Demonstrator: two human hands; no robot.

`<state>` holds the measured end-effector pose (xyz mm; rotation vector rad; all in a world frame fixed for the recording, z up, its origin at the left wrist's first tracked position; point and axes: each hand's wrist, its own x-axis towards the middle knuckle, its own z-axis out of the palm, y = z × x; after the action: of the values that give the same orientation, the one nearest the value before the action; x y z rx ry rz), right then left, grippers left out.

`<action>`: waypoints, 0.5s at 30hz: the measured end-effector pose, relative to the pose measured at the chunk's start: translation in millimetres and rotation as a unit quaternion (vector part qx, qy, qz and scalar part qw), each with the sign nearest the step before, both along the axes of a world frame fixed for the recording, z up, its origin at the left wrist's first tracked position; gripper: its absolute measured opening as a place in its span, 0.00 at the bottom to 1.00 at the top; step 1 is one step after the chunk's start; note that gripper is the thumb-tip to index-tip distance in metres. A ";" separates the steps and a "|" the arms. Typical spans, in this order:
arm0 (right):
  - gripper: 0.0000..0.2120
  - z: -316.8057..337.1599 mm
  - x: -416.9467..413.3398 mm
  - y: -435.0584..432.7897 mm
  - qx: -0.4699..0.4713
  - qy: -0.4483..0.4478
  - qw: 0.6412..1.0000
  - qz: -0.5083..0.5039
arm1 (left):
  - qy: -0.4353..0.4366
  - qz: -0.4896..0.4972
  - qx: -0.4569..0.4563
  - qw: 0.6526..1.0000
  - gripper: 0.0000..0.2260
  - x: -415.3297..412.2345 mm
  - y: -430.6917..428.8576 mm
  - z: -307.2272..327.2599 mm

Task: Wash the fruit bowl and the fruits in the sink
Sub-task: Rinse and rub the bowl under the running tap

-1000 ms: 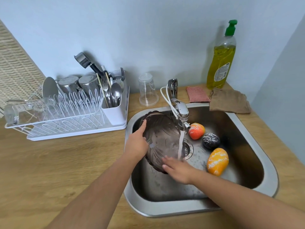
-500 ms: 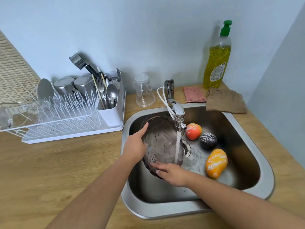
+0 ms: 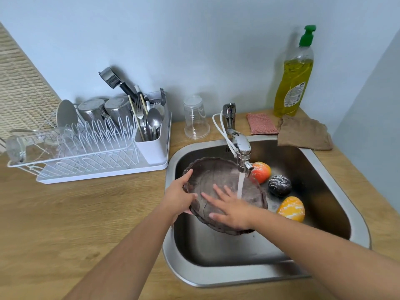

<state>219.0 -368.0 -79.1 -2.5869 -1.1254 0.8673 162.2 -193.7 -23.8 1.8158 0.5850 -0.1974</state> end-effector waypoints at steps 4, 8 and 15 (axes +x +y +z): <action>0.33 -5.8 25.4 -41.9 -0.112 -0.140 0.981 0.070 | 0.027 -0.021 -0.009 0.999 0.32 -8.2 -1.7 -0.7; 0.35 6.1 46.5 -32.1 -0.113 -0.240 0.962 -0.057 | 0.036 -0.055 -0.002 0.998 0.32 -12.3 -7.3 -1.7; 0.34 -1.2 36.3 23.0 0.018 -0.158 0.985 -0.070 | 0.016 -0.075 -0.001 0.997 0.32 -11.9 -13.5 -4.7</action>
<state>255.3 -345.0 -80.4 -2.7997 -1.0026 0.4101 150.3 -207.2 -28.6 1.8587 0.4714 -0.3284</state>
